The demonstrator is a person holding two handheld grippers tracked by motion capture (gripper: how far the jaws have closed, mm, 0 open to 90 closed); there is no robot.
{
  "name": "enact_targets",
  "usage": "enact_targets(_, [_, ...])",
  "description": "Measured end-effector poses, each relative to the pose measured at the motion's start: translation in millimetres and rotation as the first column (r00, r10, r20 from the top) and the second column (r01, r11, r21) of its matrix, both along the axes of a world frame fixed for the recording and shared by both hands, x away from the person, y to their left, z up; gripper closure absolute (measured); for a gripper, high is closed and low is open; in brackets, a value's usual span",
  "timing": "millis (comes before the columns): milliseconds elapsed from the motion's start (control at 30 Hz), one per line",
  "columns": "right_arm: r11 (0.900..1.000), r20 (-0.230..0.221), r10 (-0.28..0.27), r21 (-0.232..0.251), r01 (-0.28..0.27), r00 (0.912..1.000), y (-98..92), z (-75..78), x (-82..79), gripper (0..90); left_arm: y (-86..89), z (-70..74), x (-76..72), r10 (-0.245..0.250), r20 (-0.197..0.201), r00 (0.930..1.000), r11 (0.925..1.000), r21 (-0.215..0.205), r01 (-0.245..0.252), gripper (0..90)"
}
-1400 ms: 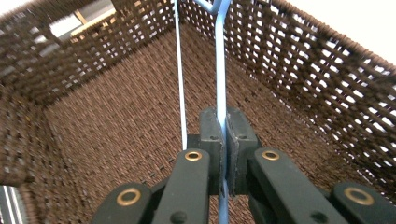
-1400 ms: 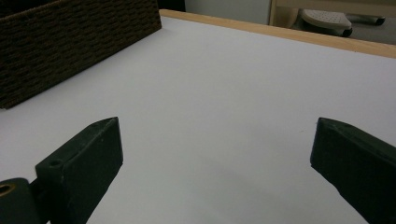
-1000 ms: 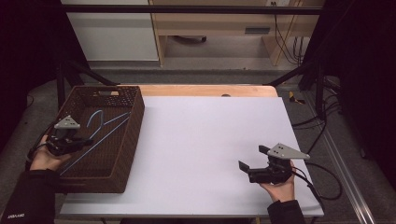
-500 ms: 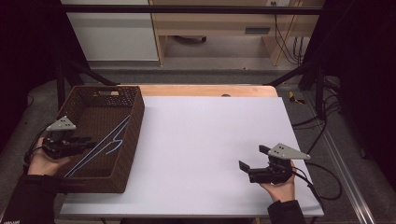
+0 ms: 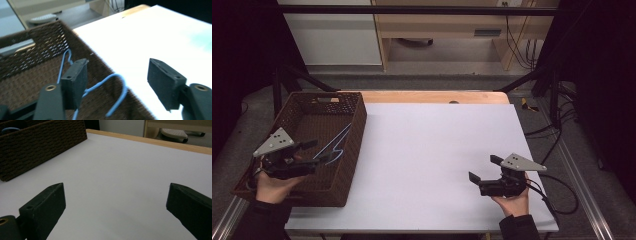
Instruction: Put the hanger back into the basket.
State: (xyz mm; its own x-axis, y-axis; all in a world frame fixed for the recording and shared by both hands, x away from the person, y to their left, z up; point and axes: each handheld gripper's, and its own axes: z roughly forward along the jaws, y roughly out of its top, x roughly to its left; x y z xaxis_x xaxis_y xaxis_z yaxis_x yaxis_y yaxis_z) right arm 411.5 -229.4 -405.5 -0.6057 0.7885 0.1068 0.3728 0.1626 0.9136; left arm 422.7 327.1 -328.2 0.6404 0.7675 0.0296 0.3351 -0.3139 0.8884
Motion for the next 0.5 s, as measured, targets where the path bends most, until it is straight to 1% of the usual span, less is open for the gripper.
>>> enact_targets(33, [1.0, 0.0, -0.001, 0.005, 0.001, 1.0, 0.2, 0.2, -0.1, 2.9, -4.9, -0.3, -2.6, -0.006, 0.003, 1.0, 0.9999, -0.008, 0.006, 27.1])
enact_targets(100, [1.0, -0.002, -0.002, 0.006, 0.002, 1.0, 0.1, 0.6, -0.4, 2.8, -14.1, -1.5, -6.5, -0.034, 0.001, 0.9994, 0.999, -0.028, 0.034, 22.4])
enact_targets(233, [1.0, -0.001, -0.002, 0.01, 0.002, 1.0, 0.1, 0.7, -0.5, 2.7, -32.7, -6.6, -13.6, -0.053, 0.003, 0.9986, 0.9976, -0.045, 0.053, 15.6])
enact_targets(333, [1.0, 0.002, -0.001, 0.007, 0.001, 1.0, -0.2, 0.8, -0.6, 2.6, -45.8, -12.3, -18.6, -0.064, 0.007, 0.9979, 0.9958, -0.065, 0.065, 14.4])
enact_targets(433, [1.0, 0.003, -0.001, 0.008, 0.001, 1.0, -0.5, 1.0, -0.9, 2.4, -59.3, -19.6, -22.5, -0.065, 0.008, 0.9978, 0.995, -0.076, 0.066, 13.7])
enact_targets(500, [1.0, 0.007, 0.001, 0.008, -0.001, 1.0, -0.8, 1.2, -1.1, 2.4, -65.8, -23.4, -24.5, -0.069, 0.011, 0.9976, 0.9948, -0.074, 0.07, 13.4])
